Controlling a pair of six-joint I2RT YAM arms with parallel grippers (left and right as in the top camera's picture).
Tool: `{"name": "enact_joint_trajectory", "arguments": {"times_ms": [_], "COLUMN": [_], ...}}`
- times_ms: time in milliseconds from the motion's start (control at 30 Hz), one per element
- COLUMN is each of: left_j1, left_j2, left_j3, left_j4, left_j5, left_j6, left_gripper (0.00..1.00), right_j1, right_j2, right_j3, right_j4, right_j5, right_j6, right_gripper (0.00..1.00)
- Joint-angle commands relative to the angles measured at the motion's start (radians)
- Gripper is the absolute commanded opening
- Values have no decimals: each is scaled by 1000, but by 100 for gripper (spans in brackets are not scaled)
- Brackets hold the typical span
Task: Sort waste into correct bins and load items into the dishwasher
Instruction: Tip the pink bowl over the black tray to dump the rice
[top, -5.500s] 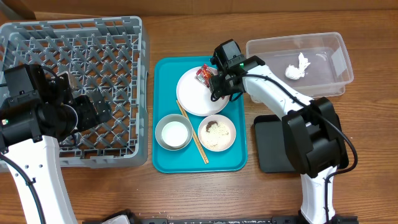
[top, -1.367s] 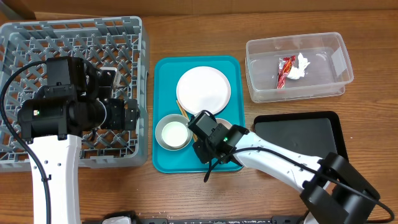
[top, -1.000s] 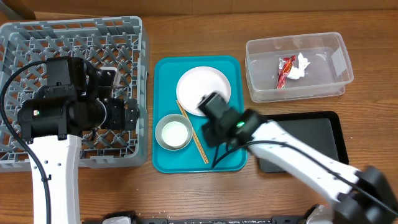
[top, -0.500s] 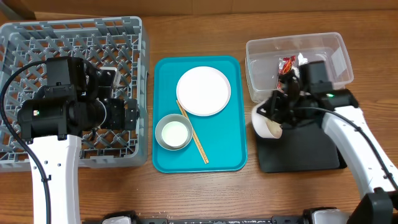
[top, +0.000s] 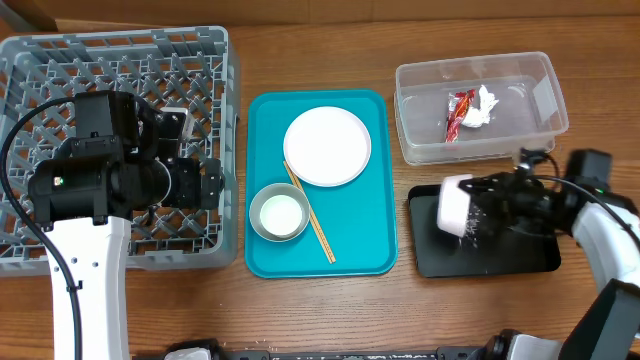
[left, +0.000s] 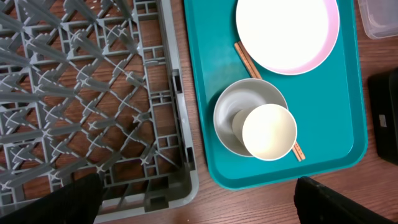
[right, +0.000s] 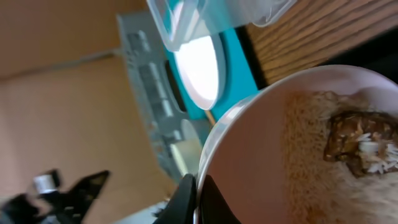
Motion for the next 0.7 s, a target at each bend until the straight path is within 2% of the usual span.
{"name": "enact_joint_trajectory", "arguments": {"times_ms": [0, 200, 667], "left_j1": [-3, -3, -3], "left_j2": [-1, -1, -1], "left_j3": [18, 18, 18], "left_j4": [4, 3, 4], "left_j5": [-3, -3, -3], "left_j6": [8, 8, 8], "left_gripper": [100, 100, 100], "right_j1": [-75, -166, -185], "right_j2": [2, 2, 2], "right_j3": [-16, -16, -16], "right_j4": [7, 5, -5], "right_j5": [-192, -357, -434], "right_j6": [-10, 6, 90], "right_gripper": [4, 4, 4]}}
